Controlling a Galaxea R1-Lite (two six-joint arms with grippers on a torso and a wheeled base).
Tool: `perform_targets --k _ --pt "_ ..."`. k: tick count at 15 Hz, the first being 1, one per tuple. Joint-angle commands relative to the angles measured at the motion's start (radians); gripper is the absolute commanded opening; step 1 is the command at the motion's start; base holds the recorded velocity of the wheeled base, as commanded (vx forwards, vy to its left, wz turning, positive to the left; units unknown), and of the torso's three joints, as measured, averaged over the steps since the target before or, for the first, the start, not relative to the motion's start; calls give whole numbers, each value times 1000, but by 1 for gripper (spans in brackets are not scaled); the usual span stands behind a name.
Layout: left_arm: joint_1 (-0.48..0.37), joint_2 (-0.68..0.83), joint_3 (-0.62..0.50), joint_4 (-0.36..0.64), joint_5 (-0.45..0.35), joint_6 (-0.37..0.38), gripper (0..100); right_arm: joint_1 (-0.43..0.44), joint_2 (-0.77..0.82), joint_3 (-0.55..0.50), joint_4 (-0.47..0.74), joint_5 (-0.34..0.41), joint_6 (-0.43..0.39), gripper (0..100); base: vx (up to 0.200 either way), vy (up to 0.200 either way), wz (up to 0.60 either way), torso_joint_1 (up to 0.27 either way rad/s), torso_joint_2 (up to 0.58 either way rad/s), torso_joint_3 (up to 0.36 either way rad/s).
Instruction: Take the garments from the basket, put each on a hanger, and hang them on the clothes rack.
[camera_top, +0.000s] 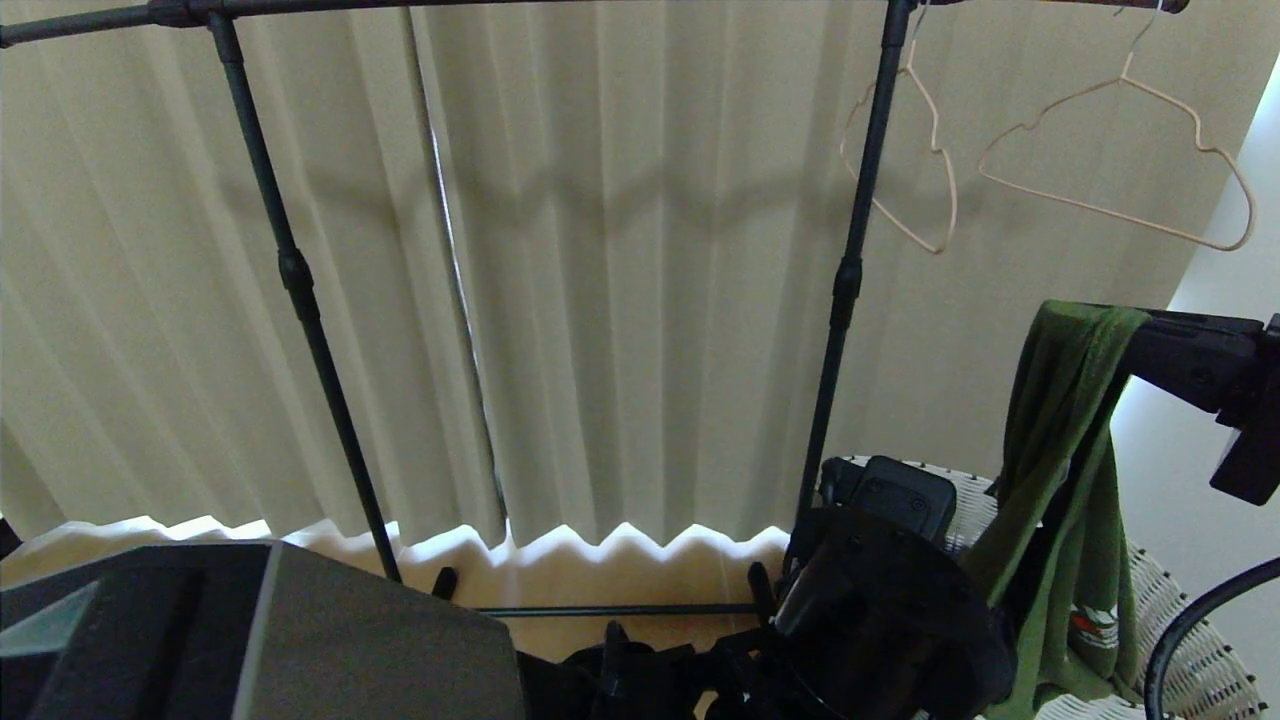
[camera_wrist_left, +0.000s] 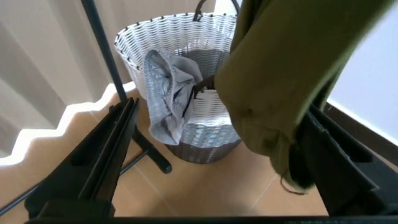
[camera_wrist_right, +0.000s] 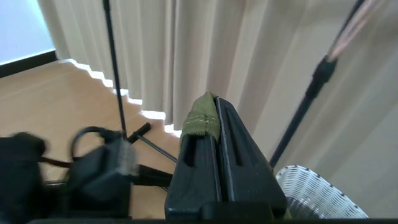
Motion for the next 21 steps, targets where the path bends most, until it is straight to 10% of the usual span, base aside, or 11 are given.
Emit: perform_targets --k 1,5,6,14,21 --pt "6 17 -10 1 -1 2 100 19 -8 -1 -1 0 -2 0 0 0 0 0 0 0" --pt "7 19 -4 24 -2 23 100 33 -18 -8 -1 1 -2 0 0 0 0 0 0 0" --pt "7 16 -4 34 -2 23 0 33 -34 -7 0 0 -3 0 0 0 0 0 0 0" --pt "15 -313 245 -15 45 109 0 28 -64 5 3 -8 -3 0 0 0 0 0 0 0" --pt "188 -750 228 317 44 167 0 31 26 -215 0 0 -5 0 0 0 0 0 0 0"
